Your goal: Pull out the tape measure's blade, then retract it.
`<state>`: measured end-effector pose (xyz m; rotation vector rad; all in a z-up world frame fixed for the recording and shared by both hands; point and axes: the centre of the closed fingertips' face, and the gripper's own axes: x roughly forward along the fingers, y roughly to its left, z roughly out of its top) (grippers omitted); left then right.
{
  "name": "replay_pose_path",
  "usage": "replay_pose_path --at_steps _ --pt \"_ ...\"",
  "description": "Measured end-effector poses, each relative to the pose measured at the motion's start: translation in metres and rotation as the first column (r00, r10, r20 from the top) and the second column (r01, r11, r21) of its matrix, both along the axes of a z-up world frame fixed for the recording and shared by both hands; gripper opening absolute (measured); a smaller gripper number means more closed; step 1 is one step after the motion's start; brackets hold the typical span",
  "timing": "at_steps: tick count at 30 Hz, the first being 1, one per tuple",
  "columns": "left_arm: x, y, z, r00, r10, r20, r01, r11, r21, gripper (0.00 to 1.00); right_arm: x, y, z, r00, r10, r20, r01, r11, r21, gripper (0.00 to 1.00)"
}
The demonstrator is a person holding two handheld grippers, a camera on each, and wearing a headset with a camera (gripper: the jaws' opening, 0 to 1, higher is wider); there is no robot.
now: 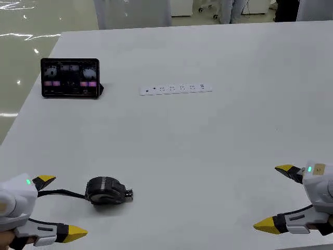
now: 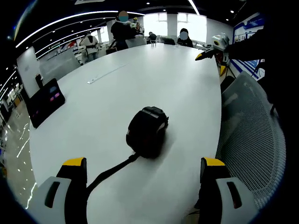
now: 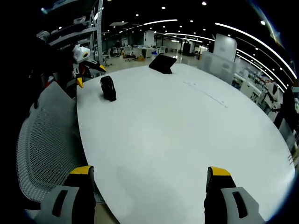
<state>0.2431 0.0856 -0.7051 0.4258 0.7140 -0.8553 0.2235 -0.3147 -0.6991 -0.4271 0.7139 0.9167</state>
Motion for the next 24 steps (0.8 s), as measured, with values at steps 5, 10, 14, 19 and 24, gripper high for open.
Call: replay_pose_path --at_steps 5,10,14,19,24 --pt "0.004 -0.010 0.002 0.998 -0.069 -0.013 0.069 0.997 0.024 0.99 0.005 0.011 0.006 0.999 0.032 0.001 -0.032 0.999 0.002 0.99" --pt "0.006 -0.017 -0.003 0.984 -0.172 -0.051 0.176 0.980 0.089 0.99 0.009 0.021 0.007 0.998 0.058 -0.001 -0.058 0.998 0.005 0.99" --pt "0.009 -0.023 -0.005 0.968 -0.244 -0.063 0.251 0.958 0.139 0.99 0.012 0.028 0.008 0.997 0.072 -0.007 -0.072 0.997 0.005 0.99" --pt "0.013 -0.031 -0.005 0.952 -0.295 -0.083 0.306 0.935 0.180 0.98 0.015 0.036 0.007 0.994 0.113 -0.008 -0.113 0.993 -0.011 0.99" --pt "0.019 -0.039 -0.004 0.935 -0.339 -0.104 0.354 0.913 0.205 0.96 0.023 0.048 0.006 0.990 0.138 -0.002 -0.138 0.990 -0.010 0.99"
